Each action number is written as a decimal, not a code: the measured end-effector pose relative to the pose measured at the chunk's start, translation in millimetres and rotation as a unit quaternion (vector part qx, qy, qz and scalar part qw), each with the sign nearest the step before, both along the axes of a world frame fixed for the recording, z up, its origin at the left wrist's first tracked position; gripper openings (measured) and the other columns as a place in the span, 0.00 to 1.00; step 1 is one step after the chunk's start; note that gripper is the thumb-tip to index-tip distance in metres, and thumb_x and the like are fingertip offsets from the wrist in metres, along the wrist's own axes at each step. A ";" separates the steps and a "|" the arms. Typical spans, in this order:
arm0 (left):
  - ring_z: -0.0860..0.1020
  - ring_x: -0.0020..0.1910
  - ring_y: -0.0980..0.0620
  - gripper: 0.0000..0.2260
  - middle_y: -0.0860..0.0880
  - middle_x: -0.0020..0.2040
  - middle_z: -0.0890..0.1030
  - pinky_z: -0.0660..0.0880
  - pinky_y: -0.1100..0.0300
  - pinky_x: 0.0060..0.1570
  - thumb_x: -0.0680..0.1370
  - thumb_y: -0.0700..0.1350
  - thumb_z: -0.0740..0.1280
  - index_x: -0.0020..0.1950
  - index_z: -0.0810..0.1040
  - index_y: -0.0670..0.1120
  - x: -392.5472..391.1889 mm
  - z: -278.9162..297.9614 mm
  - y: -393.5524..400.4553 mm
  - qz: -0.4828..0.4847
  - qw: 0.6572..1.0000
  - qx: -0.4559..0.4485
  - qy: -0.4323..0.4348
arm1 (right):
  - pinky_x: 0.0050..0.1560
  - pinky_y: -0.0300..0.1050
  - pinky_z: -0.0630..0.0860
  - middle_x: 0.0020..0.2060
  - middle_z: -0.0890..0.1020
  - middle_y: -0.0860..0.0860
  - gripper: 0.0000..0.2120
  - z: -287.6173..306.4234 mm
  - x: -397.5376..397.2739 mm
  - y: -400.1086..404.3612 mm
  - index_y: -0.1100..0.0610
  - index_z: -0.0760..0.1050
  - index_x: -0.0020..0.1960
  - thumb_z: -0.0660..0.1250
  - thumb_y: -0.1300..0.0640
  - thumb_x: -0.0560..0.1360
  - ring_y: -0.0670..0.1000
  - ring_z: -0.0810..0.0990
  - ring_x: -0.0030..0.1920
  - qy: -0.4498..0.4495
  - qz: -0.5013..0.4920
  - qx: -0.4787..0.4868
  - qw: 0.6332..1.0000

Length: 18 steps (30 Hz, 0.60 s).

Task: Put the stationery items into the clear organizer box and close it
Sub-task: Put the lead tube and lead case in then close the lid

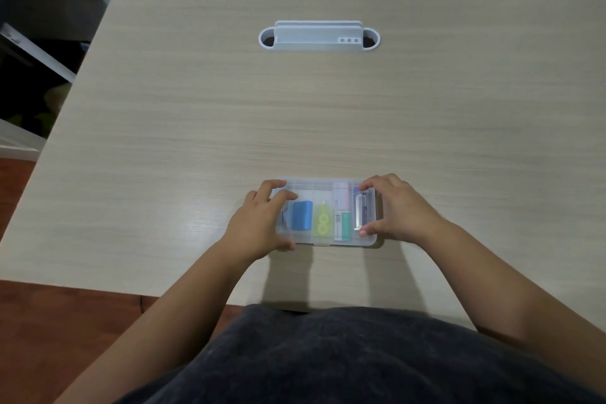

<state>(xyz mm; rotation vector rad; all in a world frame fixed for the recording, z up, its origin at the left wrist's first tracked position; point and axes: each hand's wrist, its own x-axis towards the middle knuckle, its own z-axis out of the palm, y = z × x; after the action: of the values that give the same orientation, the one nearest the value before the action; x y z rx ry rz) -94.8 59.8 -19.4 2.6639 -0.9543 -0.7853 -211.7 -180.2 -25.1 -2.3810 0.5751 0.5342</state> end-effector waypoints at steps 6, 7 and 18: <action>0.59 0.72 0.47 0.42 0.53 0.76 0.58 0.66 0.51 0.69 0.64 0.54 0.79 0.73 0.63 0.56 -1.4 -4.6 -1.7 -0.030 0.999 0.019 -0.040 | 0.69 0.51 0.63 0.74 0.58 0.48 0.33 11.5 2.9 12.5 0.43 0.70 0.65 0.77 0.46 0.63 0.54 0.60 0.72 -0.005 0.067 -0.085 0.994; 0.57 0.73 0.46 0.41 0.52 0.77 0.57 0.64 0.51 0.71 0.65 0.54 0.78 0.74 0.62 0.55 -2.8 -6.4 -1.2 -0.038 0.998 0.019 -0.043 | 0.69 0.51 0.63 0.74 0.59 0.49 0.29 12.3 1.2 17.6 0.44 0.71 0.66 0.74 0.47 0.67 0.53 0.61 0.71 -0.012 0.096 -0.093 0.991; 0.69 0.72 0.43 0.19 0.45 0.73 0.69 0.75 0.47 0.63 0.75 0.42 0.71 0.66 0.77 0.46 12.0 -19.1 -13.6 -0.044 0.995 -0.062 -0.069 | 0.67 0.49 0.70 0.74 0.65 0.52 0.19 -4.2 18.5 14.8 0.51 0.74 0.66 0.64 0.57 0.75 0.55 0.65 0.72 -0.055 0.140 -0.103 0.983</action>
<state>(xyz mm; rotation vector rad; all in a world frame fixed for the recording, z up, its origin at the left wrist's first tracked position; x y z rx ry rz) -82.8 46.2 -38.5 2.6102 -1.1221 -0.5453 -193.2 -165.4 -29.3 -2.6891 0.2561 0.4784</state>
